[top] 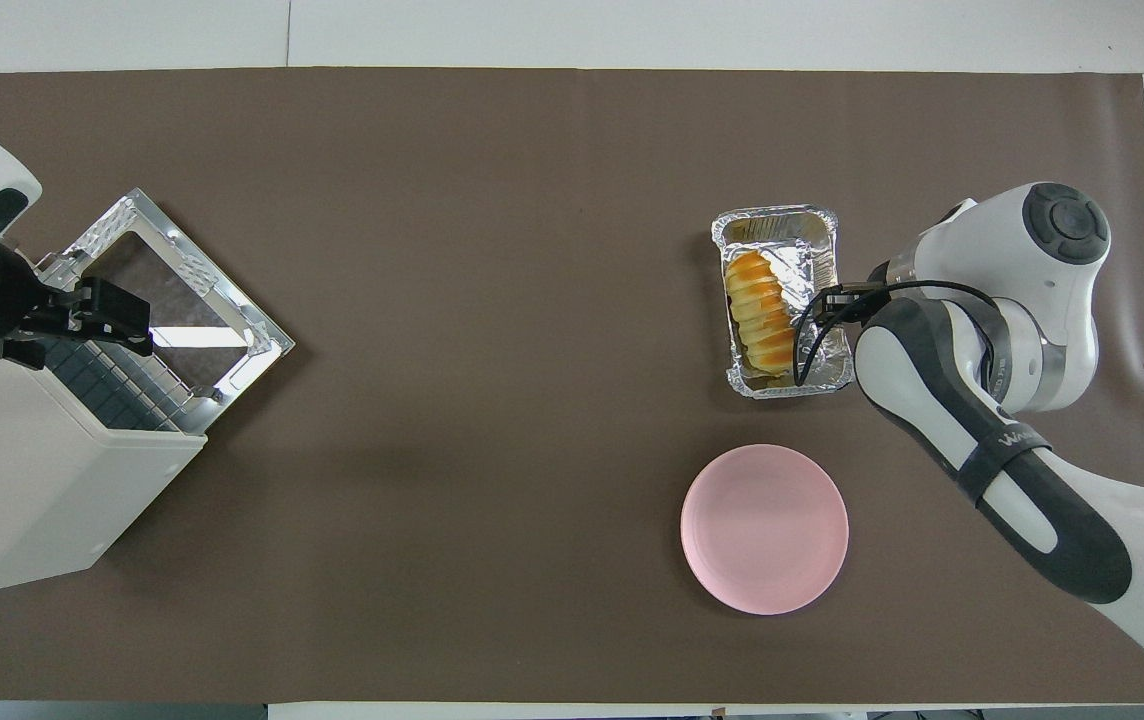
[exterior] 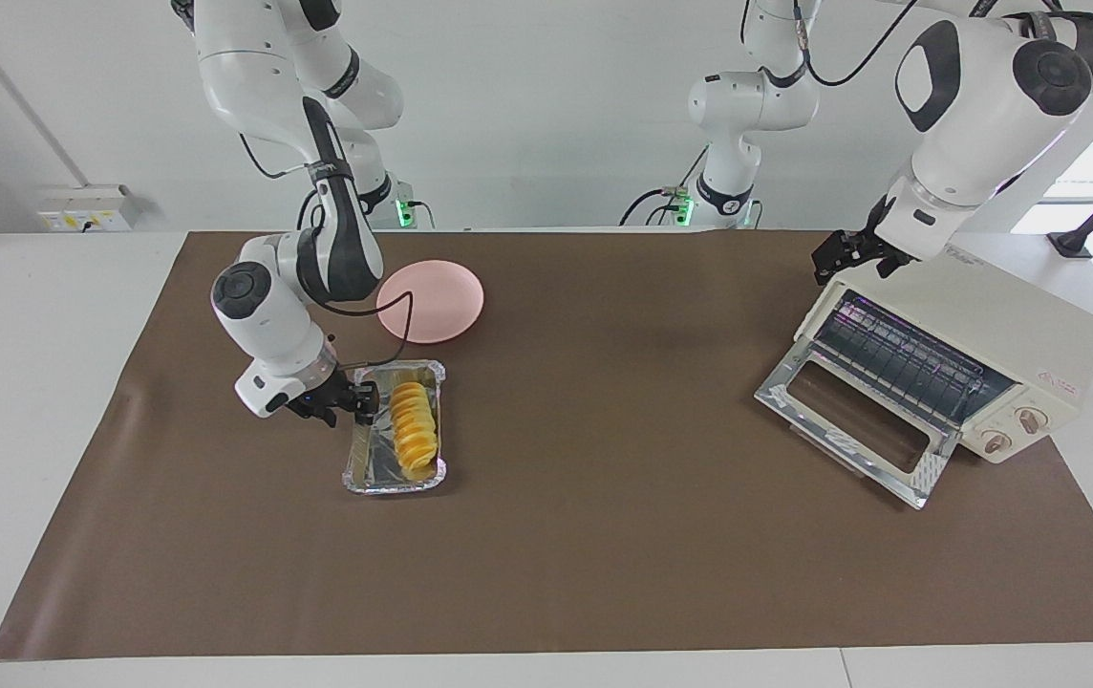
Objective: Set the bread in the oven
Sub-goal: 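Grip the foil tray edge and slide it toward the toaster oven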
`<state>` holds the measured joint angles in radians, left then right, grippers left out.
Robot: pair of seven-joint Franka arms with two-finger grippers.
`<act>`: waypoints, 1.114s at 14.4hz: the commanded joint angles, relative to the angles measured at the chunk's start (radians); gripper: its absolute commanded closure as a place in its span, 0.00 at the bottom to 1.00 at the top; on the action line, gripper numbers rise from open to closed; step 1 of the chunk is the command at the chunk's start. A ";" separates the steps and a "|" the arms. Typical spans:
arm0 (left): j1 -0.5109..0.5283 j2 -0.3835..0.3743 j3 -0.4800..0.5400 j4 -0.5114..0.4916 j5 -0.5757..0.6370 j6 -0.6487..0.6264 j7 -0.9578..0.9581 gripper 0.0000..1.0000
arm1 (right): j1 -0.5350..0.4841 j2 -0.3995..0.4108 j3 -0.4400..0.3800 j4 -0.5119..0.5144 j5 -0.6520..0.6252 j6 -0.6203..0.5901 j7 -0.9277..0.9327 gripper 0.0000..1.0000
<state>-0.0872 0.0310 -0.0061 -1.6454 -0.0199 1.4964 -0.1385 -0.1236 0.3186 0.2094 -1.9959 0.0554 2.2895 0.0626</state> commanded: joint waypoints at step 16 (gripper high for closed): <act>0.003 -0.029 -0.002 -0.033 0.018 0.019 0.002 0.00 | 0.381 0.196 0.088 0.489 0.035 -0.077 0.494 1.00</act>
<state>-0.0872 0.0310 -0.0061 -1.6454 -0.0199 1.4964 -0.1385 0.2045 0.3916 0.2997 -1.6549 0.0944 2.2150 0.4512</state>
